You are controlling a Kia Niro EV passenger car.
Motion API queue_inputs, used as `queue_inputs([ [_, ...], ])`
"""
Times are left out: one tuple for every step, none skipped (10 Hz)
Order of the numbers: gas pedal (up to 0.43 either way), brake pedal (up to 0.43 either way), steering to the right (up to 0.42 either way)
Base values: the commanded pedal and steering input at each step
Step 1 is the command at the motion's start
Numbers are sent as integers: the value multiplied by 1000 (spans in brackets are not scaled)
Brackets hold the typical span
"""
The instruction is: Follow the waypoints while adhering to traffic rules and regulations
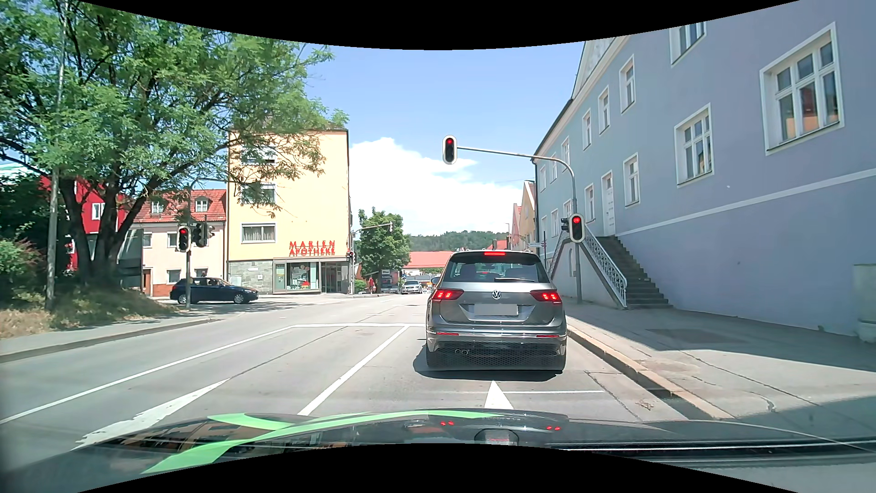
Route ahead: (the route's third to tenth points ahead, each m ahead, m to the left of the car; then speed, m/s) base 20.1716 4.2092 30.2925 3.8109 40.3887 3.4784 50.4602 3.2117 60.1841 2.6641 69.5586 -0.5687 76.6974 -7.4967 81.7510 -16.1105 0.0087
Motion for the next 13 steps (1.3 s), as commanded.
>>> queue_inputs([
  [0,415,-7],
  [0,415,-7],
  [0,415,-7],
  [0,415,-7],
  [0,415,-7],
  [0,415,-7],
  [0,415,-7],
  [0,415,-7],
  [0,415,-7],
  [0,415,-7],
  [0,415,-7],
  [0,415,-7],
  [0,415,-7],
])
